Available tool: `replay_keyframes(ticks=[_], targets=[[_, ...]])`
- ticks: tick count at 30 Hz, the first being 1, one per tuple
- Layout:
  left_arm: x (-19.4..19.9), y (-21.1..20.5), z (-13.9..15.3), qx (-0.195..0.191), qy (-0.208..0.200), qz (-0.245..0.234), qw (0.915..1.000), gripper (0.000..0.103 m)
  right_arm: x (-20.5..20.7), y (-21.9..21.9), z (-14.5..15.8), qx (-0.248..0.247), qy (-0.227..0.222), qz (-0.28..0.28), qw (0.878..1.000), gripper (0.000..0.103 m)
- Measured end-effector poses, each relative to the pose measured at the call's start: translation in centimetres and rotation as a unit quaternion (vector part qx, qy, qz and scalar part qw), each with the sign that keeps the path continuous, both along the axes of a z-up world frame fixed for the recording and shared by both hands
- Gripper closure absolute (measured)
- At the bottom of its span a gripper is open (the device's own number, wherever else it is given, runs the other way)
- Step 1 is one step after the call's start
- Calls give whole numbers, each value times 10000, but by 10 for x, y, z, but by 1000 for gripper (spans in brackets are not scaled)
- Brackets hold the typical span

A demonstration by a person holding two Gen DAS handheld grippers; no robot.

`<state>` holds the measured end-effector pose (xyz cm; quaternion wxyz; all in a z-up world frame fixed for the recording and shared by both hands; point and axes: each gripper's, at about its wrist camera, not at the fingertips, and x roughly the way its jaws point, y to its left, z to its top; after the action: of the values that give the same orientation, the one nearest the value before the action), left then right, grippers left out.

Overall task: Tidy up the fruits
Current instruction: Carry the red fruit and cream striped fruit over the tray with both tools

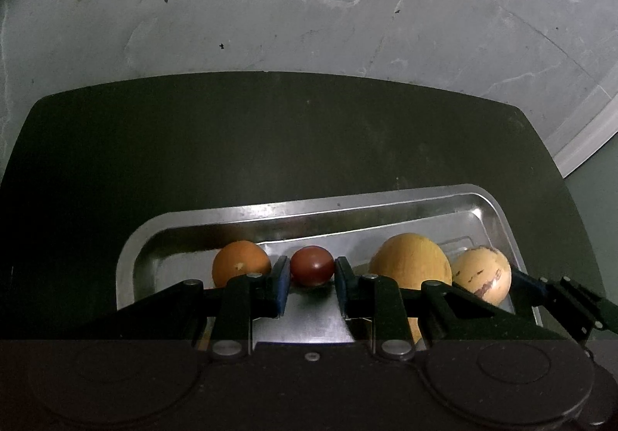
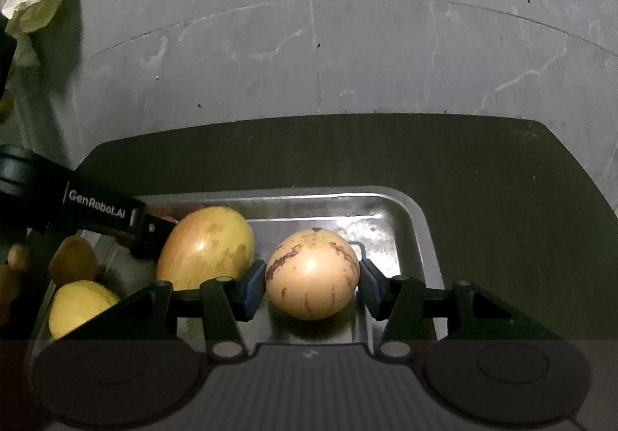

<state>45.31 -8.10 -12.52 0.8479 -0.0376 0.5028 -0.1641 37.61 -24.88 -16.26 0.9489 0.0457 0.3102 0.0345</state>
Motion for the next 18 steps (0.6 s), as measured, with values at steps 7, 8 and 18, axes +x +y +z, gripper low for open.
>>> replay_keyframes(ticks=[7,8,18], targets=[[0,0,0,-1,1,15,10000,77,-5,5,0,9,39,60,10000,47],[0,0,0,0,1,13,10000,77,-5,5,1,10,40,71,10000,47],[0,0,0,-3,1,35,10000,77,-5,6,1,4,48,100,9999,47]])
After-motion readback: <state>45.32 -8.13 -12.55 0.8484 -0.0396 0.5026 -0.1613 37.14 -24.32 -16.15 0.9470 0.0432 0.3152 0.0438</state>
